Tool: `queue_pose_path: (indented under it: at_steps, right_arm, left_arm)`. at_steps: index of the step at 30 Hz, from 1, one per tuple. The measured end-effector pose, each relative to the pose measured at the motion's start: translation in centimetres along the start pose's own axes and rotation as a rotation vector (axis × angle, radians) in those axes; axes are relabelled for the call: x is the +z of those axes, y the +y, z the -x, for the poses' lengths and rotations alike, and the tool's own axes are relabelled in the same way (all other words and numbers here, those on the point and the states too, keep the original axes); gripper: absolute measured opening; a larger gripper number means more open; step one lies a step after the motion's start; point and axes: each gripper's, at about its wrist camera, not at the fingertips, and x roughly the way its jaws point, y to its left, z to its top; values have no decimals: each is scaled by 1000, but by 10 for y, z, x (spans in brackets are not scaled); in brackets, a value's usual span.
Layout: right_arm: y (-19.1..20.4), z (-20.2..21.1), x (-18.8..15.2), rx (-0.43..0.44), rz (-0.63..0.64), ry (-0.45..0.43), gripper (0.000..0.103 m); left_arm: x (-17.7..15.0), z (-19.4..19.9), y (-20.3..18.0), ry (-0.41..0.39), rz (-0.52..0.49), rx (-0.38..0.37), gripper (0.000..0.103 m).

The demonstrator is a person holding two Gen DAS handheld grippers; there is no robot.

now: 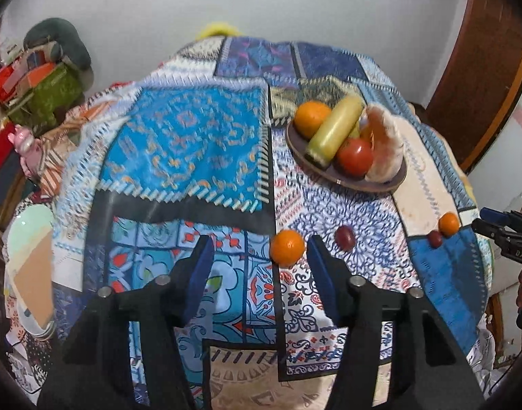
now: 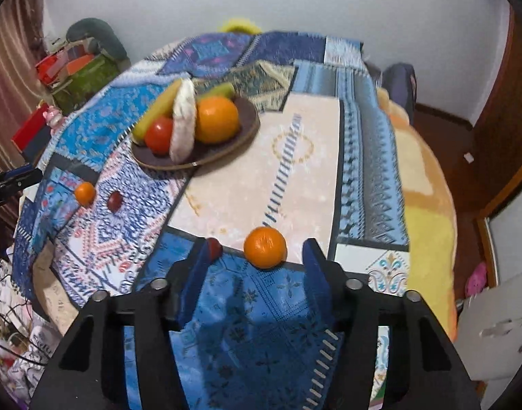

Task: Organize fruits
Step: 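Grasp a small orange with the left tool while the right tool grasps another small orange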

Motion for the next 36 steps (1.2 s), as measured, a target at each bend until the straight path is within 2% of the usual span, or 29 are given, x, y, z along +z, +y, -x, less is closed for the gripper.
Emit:
queue_pose_path:
  at_steps: [2, 11, 18, 27, 36]
  right_arm:
    - [-2, -9, -2, 9, -9, 20, 49]
    - [-4, -43, -10, 13, -13, 85, 47]
    - [-10, -55, -13, 23, -36, 98, 36]
    - [-7, -54, -8, 28, -20, 71, 35]
    - [3, -32, 12, 32, 18, -9, 35]
  left_arm:
    - [-4, -12, -2, 27, -11, -8, 49]
    - [-12, -55, -17, 105, -42, -33, 44]
    - [-9, -71, -22, 134, -46, -14, 32]
    - [-6, -65, -23, 109, -52, -7, 31]
    - [21, -44, -37, 35, -77, -23, 31]
